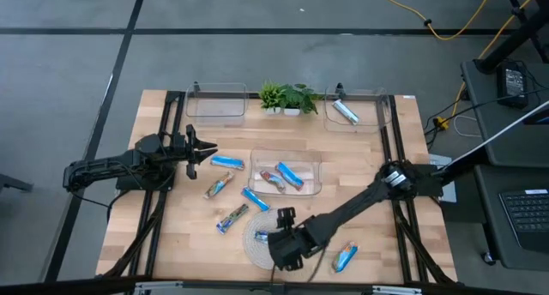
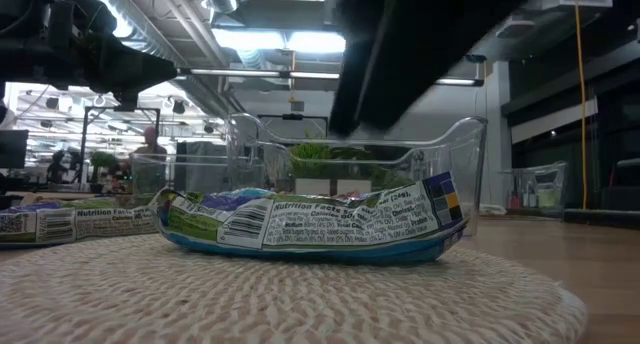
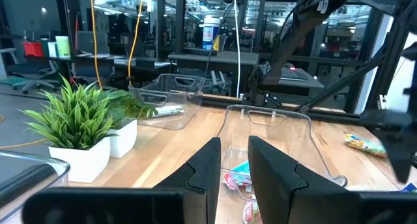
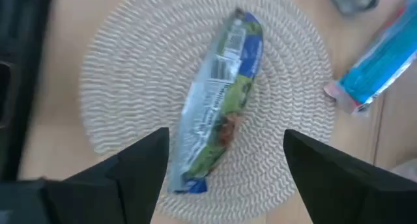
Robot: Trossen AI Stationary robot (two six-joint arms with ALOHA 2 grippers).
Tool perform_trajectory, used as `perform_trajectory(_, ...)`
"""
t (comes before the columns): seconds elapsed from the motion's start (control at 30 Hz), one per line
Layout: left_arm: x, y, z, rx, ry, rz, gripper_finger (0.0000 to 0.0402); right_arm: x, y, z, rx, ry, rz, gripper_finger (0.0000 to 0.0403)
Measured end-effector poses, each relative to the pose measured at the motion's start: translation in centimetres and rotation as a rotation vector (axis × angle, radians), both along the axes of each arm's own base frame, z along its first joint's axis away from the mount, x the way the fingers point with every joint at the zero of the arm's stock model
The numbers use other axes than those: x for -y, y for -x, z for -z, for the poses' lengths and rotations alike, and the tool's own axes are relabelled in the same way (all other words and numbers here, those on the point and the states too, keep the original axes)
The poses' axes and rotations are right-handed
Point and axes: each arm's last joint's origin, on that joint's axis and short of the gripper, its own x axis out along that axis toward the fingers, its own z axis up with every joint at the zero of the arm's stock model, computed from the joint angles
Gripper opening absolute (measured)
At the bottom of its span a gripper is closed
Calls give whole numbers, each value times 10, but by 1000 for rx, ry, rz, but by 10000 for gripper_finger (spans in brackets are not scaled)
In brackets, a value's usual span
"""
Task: Pick and place Granola Bars by type
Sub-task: Put the right blue granola bar into the left transparent bin
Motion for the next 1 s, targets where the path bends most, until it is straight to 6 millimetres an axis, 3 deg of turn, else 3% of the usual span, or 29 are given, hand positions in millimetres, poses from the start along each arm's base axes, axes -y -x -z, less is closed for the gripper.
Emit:
perform_trajectory(0.67, 0, 0, 0, 0, 0, 0, 72, 4, -4, 18, -81, -29, 11, 302)
perform_trajectory(1.0, 0, 0, 0, 0, 0, 0, 72, 5, -6, 17, -69, -26, -1, 302)
